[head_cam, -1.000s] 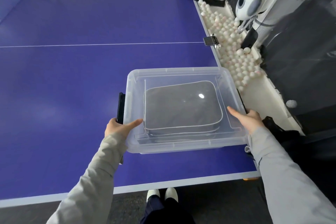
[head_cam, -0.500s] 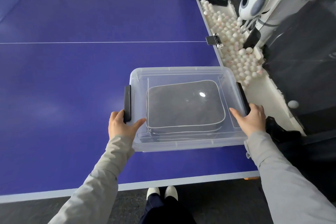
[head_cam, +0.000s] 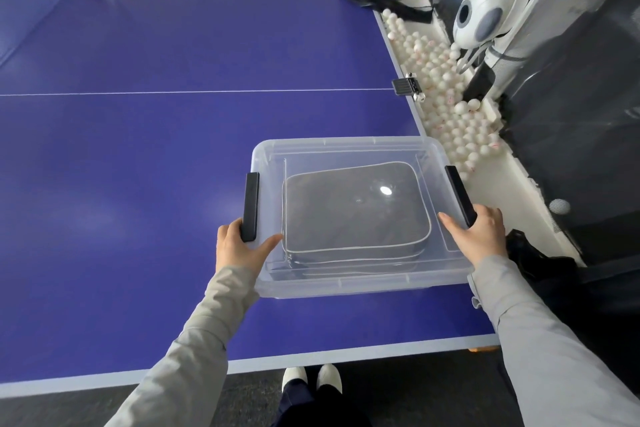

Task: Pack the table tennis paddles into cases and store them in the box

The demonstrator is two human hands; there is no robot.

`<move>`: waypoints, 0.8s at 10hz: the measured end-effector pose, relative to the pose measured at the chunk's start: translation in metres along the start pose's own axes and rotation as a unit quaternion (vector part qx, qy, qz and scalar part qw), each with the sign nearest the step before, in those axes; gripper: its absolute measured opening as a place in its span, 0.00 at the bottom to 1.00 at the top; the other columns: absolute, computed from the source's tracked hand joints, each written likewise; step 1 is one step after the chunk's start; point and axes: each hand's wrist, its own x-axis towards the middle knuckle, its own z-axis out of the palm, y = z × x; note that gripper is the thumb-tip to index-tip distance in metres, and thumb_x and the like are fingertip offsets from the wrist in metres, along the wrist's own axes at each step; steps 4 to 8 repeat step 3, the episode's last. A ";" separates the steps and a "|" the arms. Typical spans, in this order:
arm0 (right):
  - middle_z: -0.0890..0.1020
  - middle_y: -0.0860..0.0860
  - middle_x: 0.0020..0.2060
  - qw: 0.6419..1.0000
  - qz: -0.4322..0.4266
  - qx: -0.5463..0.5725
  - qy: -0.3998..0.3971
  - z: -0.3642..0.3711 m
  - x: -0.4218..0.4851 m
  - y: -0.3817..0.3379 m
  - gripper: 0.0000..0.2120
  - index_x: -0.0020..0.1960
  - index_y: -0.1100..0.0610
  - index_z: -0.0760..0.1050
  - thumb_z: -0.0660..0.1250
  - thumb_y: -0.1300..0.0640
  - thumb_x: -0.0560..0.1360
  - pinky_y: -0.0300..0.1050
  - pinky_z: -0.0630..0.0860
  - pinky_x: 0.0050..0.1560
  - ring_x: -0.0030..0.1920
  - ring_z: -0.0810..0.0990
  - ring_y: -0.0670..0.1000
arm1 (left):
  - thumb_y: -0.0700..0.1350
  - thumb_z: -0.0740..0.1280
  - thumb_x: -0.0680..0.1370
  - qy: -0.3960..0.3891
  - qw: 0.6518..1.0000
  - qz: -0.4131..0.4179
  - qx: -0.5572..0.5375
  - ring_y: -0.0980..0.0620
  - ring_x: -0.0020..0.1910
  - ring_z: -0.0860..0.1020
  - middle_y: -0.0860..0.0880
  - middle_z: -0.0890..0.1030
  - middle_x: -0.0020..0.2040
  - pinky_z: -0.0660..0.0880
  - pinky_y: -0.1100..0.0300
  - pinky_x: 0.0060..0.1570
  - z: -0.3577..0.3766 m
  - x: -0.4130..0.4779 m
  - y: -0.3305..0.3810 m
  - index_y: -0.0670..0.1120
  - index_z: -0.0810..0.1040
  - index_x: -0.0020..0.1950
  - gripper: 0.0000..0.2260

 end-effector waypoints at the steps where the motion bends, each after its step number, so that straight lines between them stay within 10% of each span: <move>1: 0.68 0.61 0.64 0.999 -0.013 -0.023 0.023 -0.003 -0.004 -0.008 0.33 0.68 0.64 0.66 0.70 0.46 0.71 0.57 0.65 0.64 0.66 0.66 0.61 | 0.54 0.74 0.68 -0.004 1.000 0.004 0.003 0.46 0.59 0.72 0.49 0.67 0.59 0.69 0.54 0.59 -0.005 0.001 0.004 0.45 0.68 0.67 0.32; 3: 0.66 0.59 0.69 0.994 -0.110 0.026 -0.003 0.004 -0.007 -0.055 0.31 0.71 0.62 0.62 0.67 0.49 0.75 0.51 0.59 0.69 0.70 0.63 0.57 | 0.63 0.65 0.72 0.009 0.979 0.112 0.172 0.46 0.74 0.56 0.48 0.57 0.76 0.55 0.50 0.70 -0.013 0.011 0.034 0.47 0.53 0.76 0.40; 8: 0.66 0.59 0.69 0.994 -0.110 0.026 -0.003 0.004 -0.007 -0.055 0.31 0.71 0.62 0.62 0.67 0.49 0.75 0.51 0.59 0.69 0.70 0.63 0.57 | 0.63 0.65 0.72 0.009 0.979 0.112 0.172 0.46 0.74 0.56 0.48 0.57 0.76 0.55 0.50 0.70 -0.013 0.011 0.034 0.47 0.53 0.76 0.40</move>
